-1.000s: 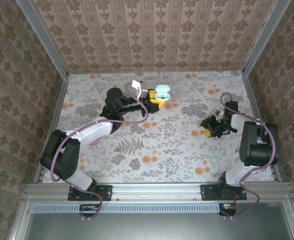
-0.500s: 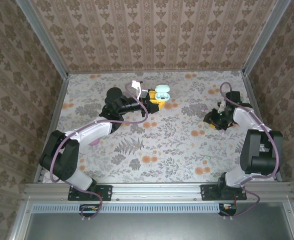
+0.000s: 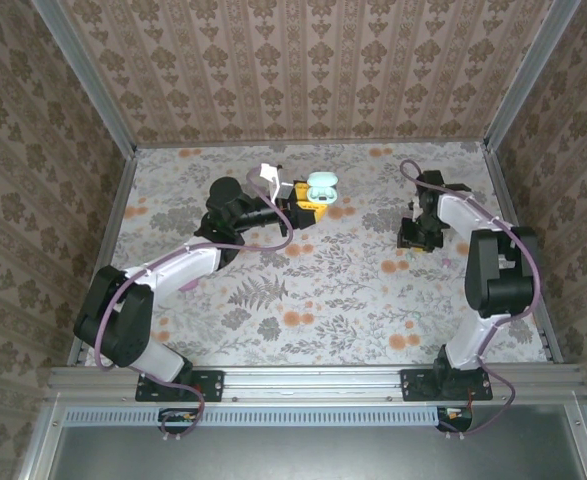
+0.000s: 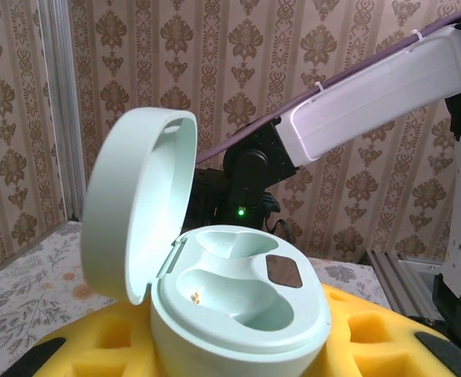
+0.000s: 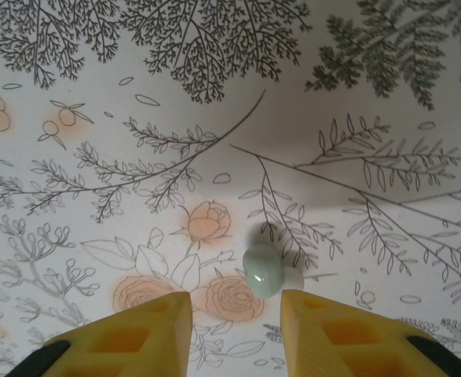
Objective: Insert wireless bluetooth earbuds into charging case
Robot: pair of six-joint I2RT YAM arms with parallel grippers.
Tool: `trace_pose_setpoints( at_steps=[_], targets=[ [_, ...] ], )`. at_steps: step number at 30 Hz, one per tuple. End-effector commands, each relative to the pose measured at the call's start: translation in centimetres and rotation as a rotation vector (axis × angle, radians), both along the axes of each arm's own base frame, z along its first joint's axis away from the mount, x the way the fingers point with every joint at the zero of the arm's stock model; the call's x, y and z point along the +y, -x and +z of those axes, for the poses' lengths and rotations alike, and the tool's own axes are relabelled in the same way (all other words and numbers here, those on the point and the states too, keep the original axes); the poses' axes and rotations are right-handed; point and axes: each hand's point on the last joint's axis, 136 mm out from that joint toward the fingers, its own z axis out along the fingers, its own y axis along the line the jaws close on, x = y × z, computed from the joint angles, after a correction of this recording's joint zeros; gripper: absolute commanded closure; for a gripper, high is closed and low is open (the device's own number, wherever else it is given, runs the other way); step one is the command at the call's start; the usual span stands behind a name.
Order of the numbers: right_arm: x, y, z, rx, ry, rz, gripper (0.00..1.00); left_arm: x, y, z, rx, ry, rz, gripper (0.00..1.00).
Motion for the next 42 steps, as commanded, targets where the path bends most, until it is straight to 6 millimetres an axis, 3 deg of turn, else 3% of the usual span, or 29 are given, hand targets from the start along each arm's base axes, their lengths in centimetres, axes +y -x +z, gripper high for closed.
trace_pose_setpoints(
  at_steps=[1,15,42],
  targets=[
    [-0.7,0.1,-0.1,0.045,0.092,0.055,0.63,0.5,0.8,1.4,-0.049,0.02,0.003,0.69],
    [-0.5,0.8,-2.0,0.134,0.122,0.075,0.65,0.6,1.2,1.5,-0.053,0.02,0.006,0.69],
    [-0.9,1.2,-3.5,0.183,0.159,0.083,0.74,0.7,1.3,1.4,-0.054,0.013,0.007,0.69]
  ],
)
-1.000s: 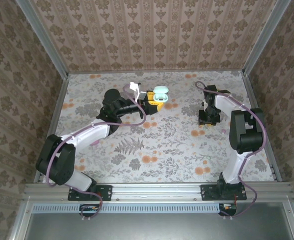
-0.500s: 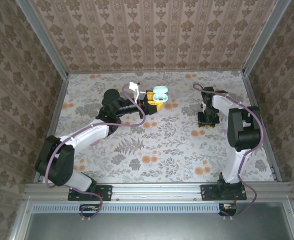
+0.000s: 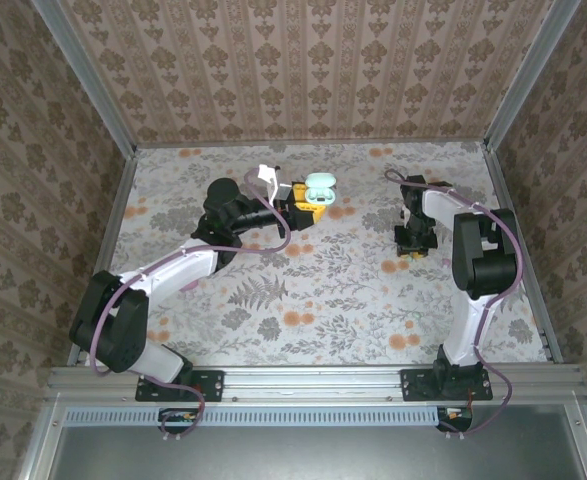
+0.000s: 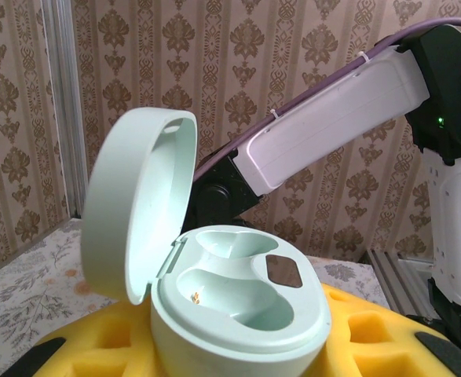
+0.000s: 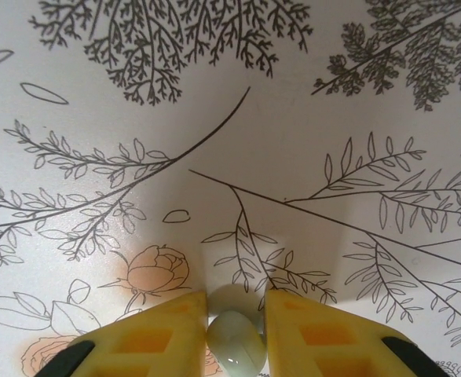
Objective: Insert wireless bluetooth earbuds into charging case
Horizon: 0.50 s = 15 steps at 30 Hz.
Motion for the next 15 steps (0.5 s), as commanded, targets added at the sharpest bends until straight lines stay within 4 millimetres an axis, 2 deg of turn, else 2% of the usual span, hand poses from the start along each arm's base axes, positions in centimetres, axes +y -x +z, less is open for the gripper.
trace_pose_setpoints(
  at_steps=[1,15],
  targets=[
    [-0.5,0.8,-0.2,0.049,0.041,0.015,0.74,0.3,0.8,1.1,-0.054,0.019,-0.001,0.69],
    [-0.1,-0.1,1.0,0.017,0.002,-0.004,0.66,0.5,0.9,1.0,-0.059,0.015,0.008,0.69]
  ],
)
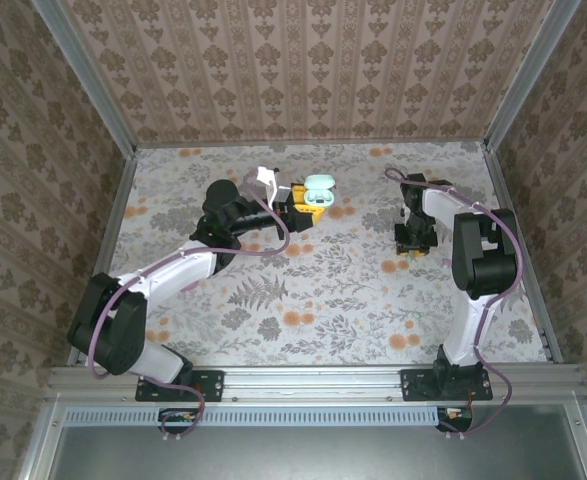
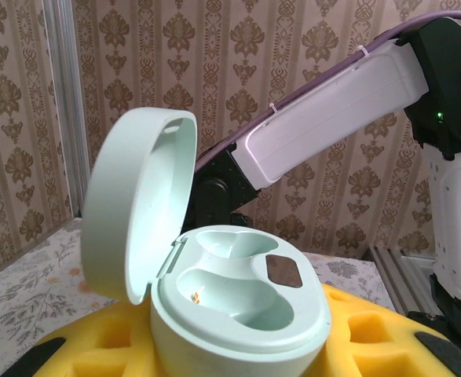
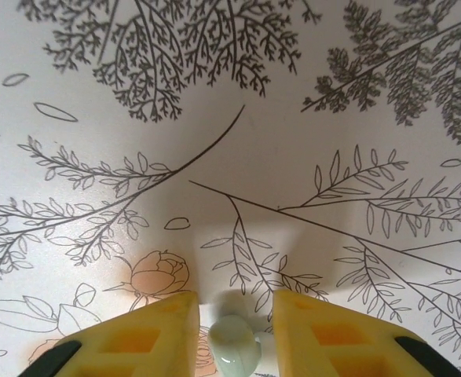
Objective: Insert wireless bluetooth earbuds into charging case
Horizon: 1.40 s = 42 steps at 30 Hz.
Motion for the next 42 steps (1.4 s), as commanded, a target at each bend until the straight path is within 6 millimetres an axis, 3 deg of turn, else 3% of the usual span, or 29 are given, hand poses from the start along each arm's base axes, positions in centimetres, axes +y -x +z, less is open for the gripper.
trace_pose_setpoints(
  at_steps=[1,10,20,35,42],
  targets=[
    [0.0,0.5,0.6,0.031,-0.004,-0.001,0.66,0.3,0.7,1.2,-0.049,0.019,0.002,0.69],
    [0.4,1.9,-0.3,0.088,-0.031,-0.003,0.61,0.3,0.7,1.2,-0.051,0.02,0.001,0.69],
    [0.9,2.9,0.2,0.088,-0.054,-0.017,0.65,0.3,0.8,1.1,-0.048,0.018,-0.001,0.69],
    [-0.2,1.6,-0.4,0.056,0.008,-0.072,0.65,0.2,0.7,1.3,-0.048,0.021,-0.004,0.69],
    [0.1,1.5,-0.3,0.053,0.015,-0.077,0.71,0.1,0.7,1.2,-0.047,0.02,-0.007,0.69]
  ],
)
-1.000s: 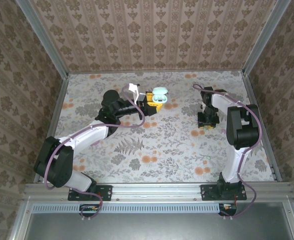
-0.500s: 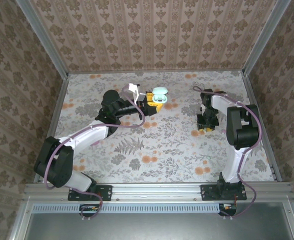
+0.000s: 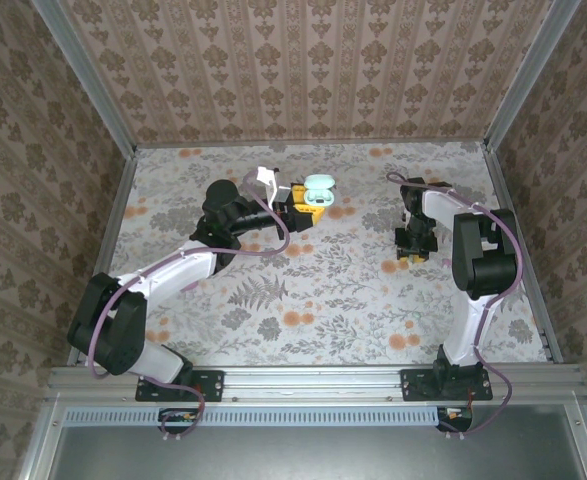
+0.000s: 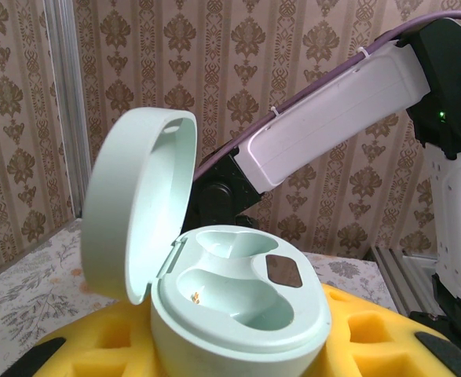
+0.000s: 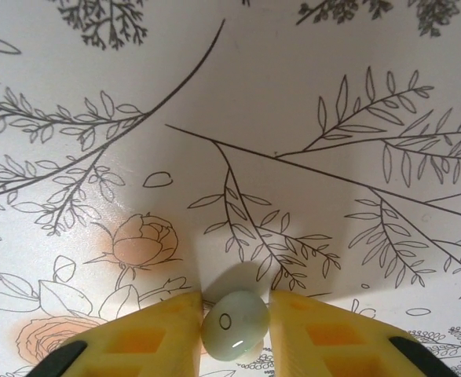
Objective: Insert wireless bluetooth earbuds into charging case
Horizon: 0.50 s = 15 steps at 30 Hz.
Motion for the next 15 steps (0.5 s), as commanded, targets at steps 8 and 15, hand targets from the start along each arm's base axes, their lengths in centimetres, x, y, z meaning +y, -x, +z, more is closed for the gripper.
trace_pose_setpoints(
  at_steps=[8,15],
  targets=[
    [-0.37,-0.47,0.3,0.0,0.053,-0.013,0.67,0.16,0.76,1.16,-0.045,0.019,-0.012,0.69],
    [0.08,-0.72,0.12,0.003,0.034,-0.038,0.68,0.2,0.63,1.11,-0.045,0.018,-0.009,0.69]
  ],
)
